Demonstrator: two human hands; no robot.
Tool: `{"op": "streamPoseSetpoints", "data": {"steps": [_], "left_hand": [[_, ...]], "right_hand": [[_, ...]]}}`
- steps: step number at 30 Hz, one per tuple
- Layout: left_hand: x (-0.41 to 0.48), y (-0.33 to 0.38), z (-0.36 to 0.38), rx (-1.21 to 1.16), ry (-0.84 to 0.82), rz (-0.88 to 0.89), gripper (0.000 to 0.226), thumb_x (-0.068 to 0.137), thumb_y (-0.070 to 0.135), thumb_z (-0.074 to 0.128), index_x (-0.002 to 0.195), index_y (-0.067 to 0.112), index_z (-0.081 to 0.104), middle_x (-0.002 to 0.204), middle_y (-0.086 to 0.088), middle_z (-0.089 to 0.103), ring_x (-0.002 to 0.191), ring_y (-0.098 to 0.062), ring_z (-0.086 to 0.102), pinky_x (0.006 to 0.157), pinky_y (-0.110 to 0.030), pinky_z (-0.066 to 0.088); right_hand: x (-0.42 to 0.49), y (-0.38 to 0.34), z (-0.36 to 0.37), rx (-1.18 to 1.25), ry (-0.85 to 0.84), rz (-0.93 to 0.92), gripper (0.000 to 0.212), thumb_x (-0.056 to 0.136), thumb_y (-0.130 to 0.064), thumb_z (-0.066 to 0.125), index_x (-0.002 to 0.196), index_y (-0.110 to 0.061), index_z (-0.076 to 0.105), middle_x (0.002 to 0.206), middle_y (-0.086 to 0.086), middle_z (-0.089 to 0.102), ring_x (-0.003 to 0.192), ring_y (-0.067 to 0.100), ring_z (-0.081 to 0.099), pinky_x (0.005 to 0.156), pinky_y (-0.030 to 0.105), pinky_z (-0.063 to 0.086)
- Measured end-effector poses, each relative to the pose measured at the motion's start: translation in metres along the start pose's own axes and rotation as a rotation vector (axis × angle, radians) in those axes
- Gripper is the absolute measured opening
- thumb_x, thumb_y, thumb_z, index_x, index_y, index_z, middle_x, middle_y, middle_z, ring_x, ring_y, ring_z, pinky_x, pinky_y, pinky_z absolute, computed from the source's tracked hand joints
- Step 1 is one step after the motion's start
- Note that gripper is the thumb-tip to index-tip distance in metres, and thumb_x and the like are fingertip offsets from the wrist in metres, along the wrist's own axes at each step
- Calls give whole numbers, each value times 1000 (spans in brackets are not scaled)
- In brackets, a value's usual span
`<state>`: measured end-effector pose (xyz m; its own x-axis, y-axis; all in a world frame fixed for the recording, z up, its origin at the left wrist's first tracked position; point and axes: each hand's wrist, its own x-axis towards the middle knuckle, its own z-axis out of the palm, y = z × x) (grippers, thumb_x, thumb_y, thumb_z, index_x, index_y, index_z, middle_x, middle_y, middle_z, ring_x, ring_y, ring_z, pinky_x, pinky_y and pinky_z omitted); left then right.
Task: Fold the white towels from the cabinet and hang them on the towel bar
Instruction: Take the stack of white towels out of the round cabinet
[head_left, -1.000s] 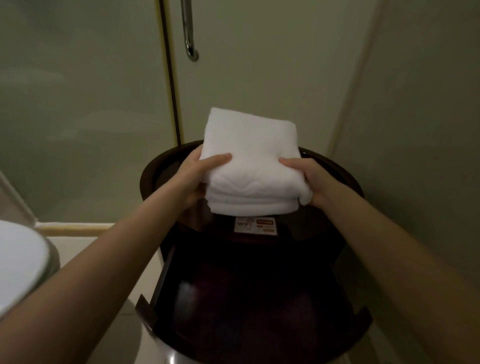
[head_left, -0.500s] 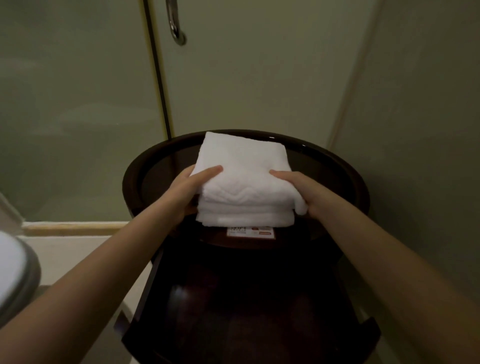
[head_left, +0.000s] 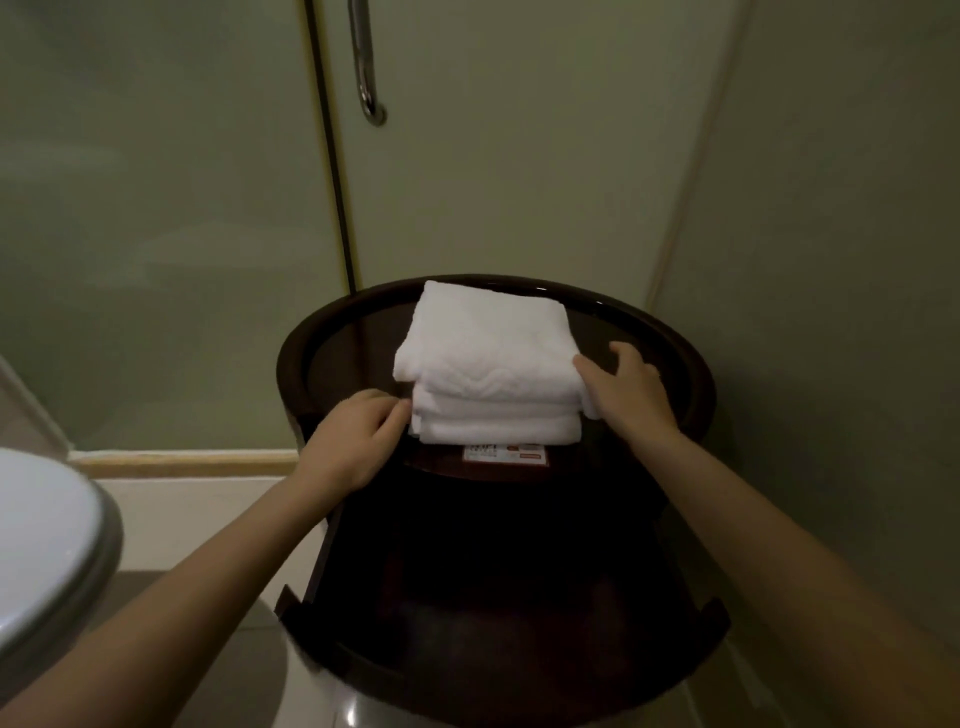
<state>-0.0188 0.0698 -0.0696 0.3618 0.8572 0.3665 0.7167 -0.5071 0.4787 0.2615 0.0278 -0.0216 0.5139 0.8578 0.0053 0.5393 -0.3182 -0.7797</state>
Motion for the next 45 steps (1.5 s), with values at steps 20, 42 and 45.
{"op": "streamPoseSetpoints", "data": {"steps": [20, 42, 45], "left_hand": [[-28, -5, 13, 208, -120, 18, 45, 96, 37, 45, 137, 18, 49, 145, -12, 43, 137, -27, 35, 107, -40, 32], [-31, -4, 13, 210, -119, 6, 48, 96, 39, 45, 138, 18, 48, 148, -10, 41, 139, -26, 32, 110, -39, 30], [-32, -5, 14, 220, -105, 10, 50, 95, 41, 44, 140, 18, 46, 149, -8, 39, 140, -24, 31, 110, -37, 29]], "right_hand": [[-222, 74, 29, -486, -325, -652, 65, 73, -62, 66, 129, -39, 43, 116, -19, 49, 107, 2, 46, 81, 16, 39], [-163, 62, 52, -572, -145, -714, 106, 71, -54, 74, 150, -30, 9, 158, -2, 13, 147, 17, 8, 114, 34, 0], [-148, 59, 56, -608, -114, -728, 107, 73, -55, 72, 151, -27, 5, 158, -1, 11, 147, 17, 5, 115, 35, -4]]}}
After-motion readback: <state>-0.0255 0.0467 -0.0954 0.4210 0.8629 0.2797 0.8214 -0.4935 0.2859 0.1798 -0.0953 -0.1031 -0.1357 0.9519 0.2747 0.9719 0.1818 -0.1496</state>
